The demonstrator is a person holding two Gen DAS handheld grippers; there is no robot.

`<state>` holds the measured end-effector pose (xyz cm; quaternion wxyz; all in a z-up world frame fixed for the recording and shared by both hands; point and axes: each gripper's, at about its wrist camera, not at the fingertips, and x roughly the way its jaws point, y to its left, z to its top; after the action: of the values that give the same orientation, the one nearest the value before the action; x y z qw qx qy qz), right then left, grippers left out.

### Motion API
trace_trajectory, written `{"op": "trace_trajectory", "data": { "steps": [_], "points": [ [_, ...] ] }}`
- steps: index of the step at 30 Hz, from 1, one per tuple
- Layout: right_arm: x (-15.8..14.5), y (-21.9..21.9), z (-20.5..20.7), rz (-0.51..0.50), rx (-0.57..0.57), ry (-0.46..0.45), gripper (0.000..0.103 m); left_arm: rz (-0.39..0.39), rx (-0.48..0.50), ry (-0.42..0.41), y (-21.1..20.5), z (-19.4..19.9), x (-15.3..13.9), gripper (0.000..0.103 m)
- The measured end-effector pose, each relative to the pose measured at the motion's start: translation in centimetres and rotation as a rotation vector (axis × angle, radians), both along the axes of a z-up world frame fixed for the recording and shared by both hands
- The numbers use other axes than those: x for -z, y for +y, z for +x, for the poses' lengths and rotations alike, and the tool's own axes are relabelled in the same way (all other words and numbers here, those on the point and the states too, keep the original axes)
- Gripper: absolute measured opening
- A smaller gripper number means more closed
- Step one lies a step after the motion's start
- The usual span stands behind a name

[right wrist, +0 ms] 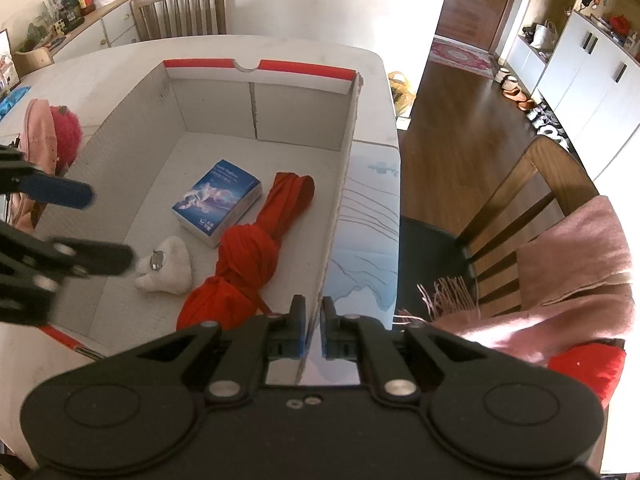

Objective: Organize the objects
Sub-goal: 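Move the left gripper back toward the pink cloth pile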

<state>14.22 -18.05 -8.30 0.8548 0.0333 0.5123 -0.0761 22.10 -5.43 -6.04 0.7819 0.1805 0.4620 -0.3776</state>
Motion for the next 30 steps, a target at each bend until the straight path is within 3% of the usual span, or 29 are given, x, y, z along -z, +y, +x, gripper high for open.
{"op": "trace_trajectory", "data": {
  "steps": [8,12,20,30],
  "points": [
    [-0.1,0.2,0.1,-0.008,0.025,0.011,0.008,-0.079,-0.100,-0.059,5.9,0.2,-2.0,0.068],
    [-0.1,0.2,0.0,-0.014,0.040,0.015,0.008,-0.113,-0.152,-0.078,9.3,0.5,-2.4,0.077],
    [-0.1,0.4,-0.1,-0.010,0.066,0.012,0.005,-0.162,-0.291,-0.108,16.5,1.8,-2.0,0.078],
    [-0.7,0.6,0.1,-0.023,0.093,0.010,0.003,-0.131,-0.433,-0.140,22.1,4.8,0.2,0.078]
  ]
}}
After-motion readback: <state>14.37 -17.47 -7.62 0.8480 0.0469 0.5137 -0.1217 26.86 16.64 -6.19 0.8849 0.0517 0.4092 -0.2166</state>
